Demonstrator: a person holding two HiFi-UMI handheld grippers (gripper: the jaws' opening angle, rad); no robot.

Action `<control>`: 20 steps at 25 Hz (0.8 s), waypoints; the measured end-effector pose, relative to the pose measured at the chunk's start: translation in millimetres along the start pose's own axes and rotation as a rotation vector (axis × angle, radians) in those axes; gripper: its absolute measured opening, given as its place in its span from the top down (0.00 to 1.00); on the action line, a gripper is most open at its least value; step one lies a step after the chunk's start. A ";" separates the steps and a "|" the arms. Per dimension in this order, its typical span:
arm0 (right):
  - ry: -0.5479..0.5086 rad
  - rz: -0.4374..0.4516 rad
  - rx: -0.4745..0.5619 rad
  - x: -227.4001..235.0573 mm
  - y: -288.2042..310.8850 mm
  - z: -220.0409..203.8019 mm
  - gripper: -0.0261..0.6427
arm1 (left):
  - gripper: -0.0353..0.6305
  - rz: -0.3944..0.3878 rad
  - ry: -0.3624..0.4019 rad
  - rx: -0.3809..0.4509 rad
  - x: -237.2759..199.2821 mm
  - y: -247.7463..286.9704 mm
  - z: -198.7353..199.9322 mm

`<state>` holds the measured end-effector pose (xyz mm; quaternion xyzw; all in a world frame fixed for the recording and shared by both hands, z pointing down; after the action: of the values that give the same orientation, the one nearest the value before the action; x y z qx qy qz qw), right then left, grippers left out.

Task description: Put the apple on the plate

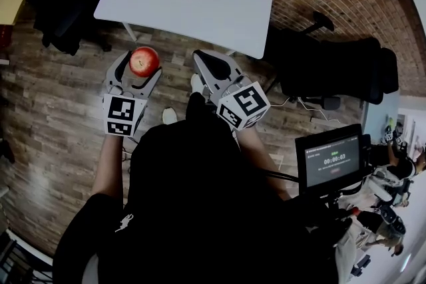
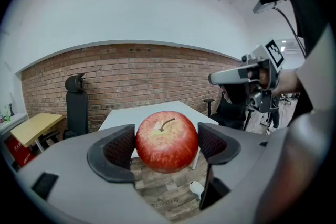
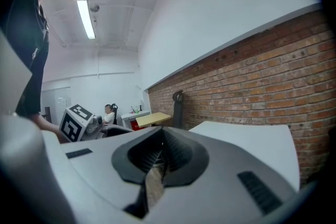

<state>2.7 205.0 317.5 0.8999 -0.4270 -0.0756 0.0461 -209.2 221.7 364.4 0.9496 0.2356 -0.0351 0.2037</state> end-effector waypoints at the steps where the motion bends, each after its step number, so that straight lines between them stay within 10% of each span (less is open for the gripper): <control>1: 0.002 -0.003 0.004 4.7 0.0 -0.2 0.96 | 0.38 0.000 0.002 0.002 0.8 3.2 2.6; 20: 0.023 0.018 0.019 87.5 42.1 -6.4 0.95 | 0.38 -0.005 0.013 -0.033 -12.4 79.9 36.5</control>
<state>26.4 110.7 321.6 0.8973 -0.4352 -0.0605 0.0430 -182.2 137.2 362.6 0.9458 0.2396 -0.0256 0.2179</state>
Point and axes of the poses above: the fingertips, and each gripper's own axes: y forward along the fingers, x to its right, z out of its top, the point moved 8 cm from there along -y, backward along the fingers, and after that the axes turned 14 degrees about -y, right-handed, at the moved point
